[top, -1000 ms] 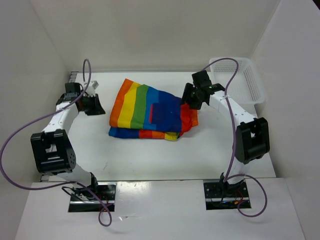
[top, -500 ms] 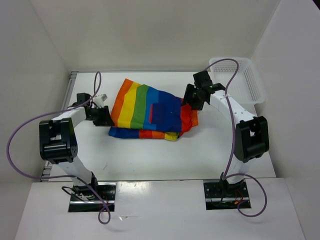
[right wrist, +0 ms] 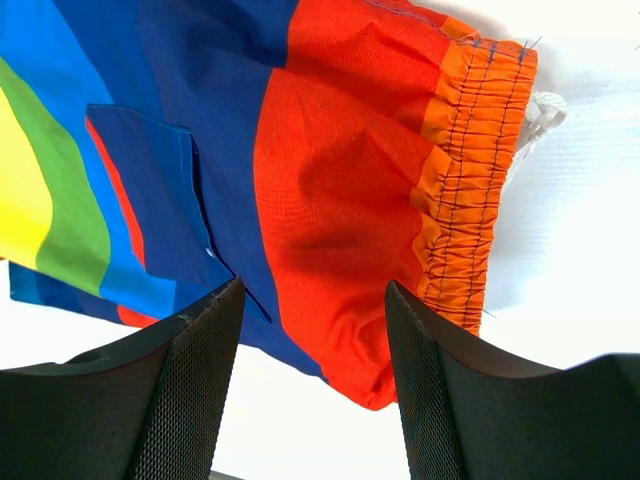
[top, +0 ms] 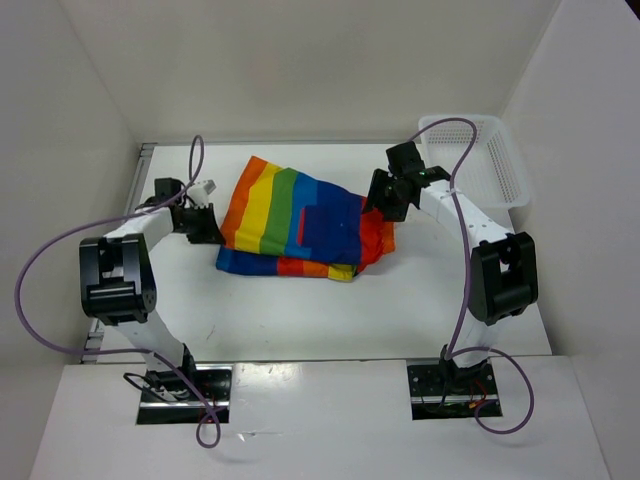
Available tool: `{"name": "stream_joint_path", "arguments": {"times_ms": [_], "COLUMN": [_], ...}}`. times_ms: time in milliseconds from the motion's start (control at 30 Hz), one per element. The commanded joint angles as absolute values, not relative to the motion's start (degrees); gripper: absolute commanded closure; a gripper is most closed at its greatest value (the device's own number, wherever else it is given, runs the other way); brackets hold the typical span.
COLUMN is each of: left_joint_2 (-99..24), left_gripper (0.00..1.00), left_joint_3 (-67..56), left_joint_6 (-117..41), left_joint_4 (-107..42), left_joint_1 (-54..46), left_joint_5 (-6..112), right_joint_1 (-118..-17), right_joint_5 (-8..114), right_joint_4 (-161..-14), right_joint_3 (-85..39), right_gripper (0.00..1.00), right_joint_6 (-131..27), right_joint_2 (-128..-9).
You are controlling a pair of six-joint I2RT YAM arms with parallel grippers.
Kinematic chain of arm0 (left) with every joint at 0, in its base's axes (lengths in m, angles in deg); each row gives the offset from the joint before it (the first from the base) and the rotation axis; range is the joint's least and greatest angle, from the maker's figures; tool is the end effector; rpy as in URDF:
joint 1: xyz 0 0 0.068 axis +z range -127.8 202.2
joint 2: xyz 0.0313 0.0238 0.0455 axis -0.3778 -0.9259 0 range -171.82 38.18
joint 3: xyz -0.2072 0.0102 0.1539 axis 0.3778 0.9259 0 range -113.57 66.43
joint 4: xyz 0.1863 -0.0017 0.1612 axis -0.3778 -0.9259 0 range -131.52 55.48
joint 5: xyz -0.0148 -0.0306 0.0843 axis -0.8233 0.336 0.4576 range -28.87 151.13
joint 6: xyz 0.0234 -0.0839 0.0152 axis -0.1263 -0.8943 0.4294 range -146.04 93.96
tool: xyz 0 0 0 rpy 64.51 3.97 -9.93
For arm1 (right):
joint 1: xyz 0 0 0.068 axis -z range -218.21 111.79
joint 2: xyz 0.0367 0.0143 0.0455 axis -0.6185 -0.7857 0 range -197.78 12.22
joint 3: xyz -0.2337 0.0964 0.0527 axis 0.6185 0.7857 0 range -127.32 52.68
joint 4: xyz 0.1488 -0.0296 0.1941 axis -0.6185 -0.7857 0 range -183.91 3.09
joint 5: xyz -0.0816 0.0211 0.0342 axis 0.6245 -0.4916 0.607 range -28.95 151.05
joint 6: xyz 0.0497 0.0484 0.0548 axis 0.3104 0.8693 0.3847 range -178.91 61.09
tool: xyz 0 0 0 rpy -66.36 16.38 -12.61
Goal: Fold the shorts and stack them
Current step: Fold the shorts
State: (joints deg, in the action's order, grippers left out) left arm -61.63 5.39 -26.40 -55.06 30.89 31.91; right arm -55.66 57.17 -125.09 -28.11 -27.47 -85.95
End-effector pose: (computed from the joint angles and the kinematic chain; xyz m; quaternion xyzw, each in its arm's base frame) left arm 0.3529 0.0150 0.1398 -0.0071 0.9355 -0.2240 0.2731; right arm 0.3589 0.1184 0.2230 0.1063 0.9487 0.1519 0.2560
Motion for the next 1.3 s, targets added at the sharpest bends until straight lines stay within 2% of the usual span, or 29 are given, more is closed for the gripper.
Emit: {"name": "stream_joint_path", "arguments": {"times_ms": [0,167,267,300,467,667,800,933,967,1133,1167,1233,1267], "left_joint_2": [-56.4,-49.9,-45.7,-44.9,-42.4,-42.4,-42.4,-42.9,-43.5,-44.9,-45.4,-45.4,-45.4], "left_gripper": [1.00,1.00,1.00,1.00,1.00,1.00,1.00,1.00,1.00,1.00,1.00,1.00,1.00], "left_joint_3": [0.8,-5.7,-4.3,-2.9,4.9,4.3,5.8,6.5,6.5,7.0,7.0,6.5,5.9], "left_joint_6": [-26.0,-26.0,-26.0,-26.0,-26.0,-26.0,-26.0,-26.0,-26.0,-26.0,-26.0,-26.0,-26.0], "left_joint_4": [-57.9,-69.3,-72.2,-72.2,-70.2,-71.6,-72.1,-72.7,-72.7,-72.7,-72.7,-72.7,-72.7], "left_joint_1": [30.8,30.8,30.8,31.3,31.3,31.3,31.3,31.3,31.3,31.3,31.3,31.3,31.3], "left_joint_5": [31.5,27.2,25.5,22.9,19.2,20.5,20.5,21.2,21.2,21.2,20.7,20.7,20.7], "right_joint_1": [-55.3,-54.8,-54.8,-54.2,-50.2,-43.4,-41.9,-41.9,-41.9,-41.9,-41.9,-41.9,-41.9], "right_joint_5": [57.7,58.9,59.6,58.9,51.8,45.5,41.3,37.4,37.4,35.6,35.6,36.8,38.8], "right_joint_4": [-124.2,-124.2,-124.2,-124.2,-124.2,-122.8,-120.8,-114.5,-113.1,-108.9,-108.1,-108.1,-109.3], "right_joint_3": [-29.1,-29.1,-29.1,-28.5,-22.1,-10.2,-5.9,-2.9,-2.2,-3.4,-4.0,-5.4,-6.2], "right_gripper": [0.36,0.36,0.36,0.29,0.14,0.13,0.13,0.19,0.24,0.37,0.53,0.72,0.88], "right_joint_6": [-28.3,-28.3,-28.3,-28.3,-27.2,-27.2,-27.2,-26.7,-25.9,-25.3,-25.3,-24.7,-24.7], "right_joint_2": [-85.8,-85.8,-85.8,-85.8,-83.1,-74.9,-73.8,-75.3,-75.3,-79.9,-79.9,-79.0,-78.2]}}
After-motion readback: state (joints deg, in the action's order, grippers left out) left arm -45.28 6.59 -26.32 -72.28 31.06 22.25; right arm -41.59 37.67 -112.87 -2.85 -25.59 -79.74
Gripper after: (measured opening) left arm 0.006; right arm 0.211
